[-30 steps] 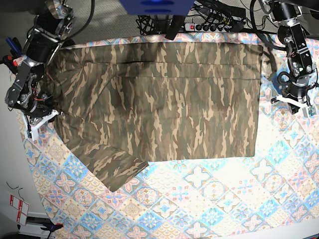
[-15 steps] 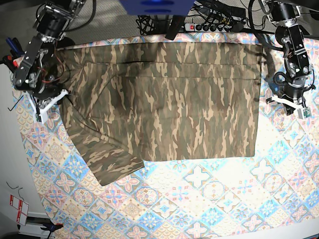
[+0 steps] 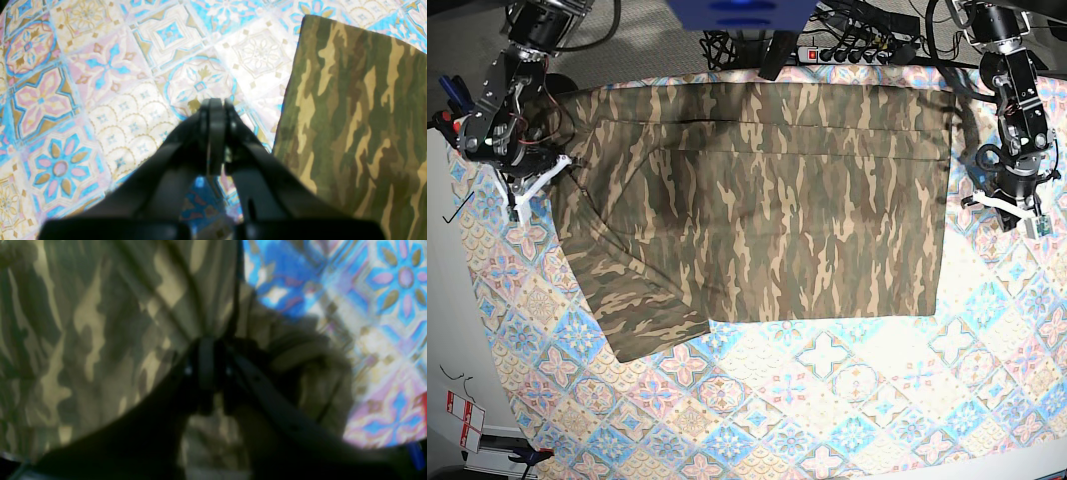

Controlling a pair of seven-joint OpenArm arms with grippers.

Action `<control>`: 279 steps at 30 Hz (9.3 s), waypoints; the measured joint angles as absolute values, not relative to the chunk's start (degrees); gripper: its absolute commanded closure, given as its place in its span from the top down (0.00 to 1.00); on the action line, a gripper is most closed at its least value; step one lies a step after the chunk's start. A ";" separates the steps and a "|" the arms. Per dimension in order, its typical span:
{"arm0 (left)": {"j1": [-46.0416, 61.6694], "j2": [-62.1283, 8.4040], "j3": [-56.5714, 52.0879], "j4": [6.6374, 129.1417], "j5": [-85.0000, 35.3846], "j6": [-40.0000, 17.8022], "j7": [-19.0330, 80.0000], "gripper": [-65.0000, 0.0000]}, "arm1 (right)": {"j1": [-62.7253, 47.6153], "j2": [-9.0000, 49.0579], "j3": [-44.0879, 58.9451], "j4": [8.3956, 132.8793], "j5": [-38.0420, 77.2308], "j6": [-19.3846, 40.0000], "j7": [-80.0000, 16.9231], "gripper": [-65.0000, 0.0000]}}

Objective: Fold the T-shirt properly

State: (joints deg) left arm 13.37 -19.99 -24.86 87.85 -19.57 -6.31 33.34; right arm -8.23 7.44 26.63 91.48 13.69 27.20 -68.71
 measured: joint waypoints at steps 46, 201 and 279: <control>14.39 -18.41 -25.10 87.77 -19.57 -6.31 33.19 0.00 | 26.87 18.17 16.51 42.11 10.52 26.94 -50.06 0.49; 9.50 -12.27 -23.29 74.61 -20.38 -15.22 35.99 0.14 | 29.21 14.74 6.92 37.30 10.72 26.72 -47.11 0.01; -11.25 -12.19 -20.75 48.27 -20.84 -21.47 29.04 0.62 | 29.32 14.76 5.34 37.30 10.87 26.74 -47.11 0.00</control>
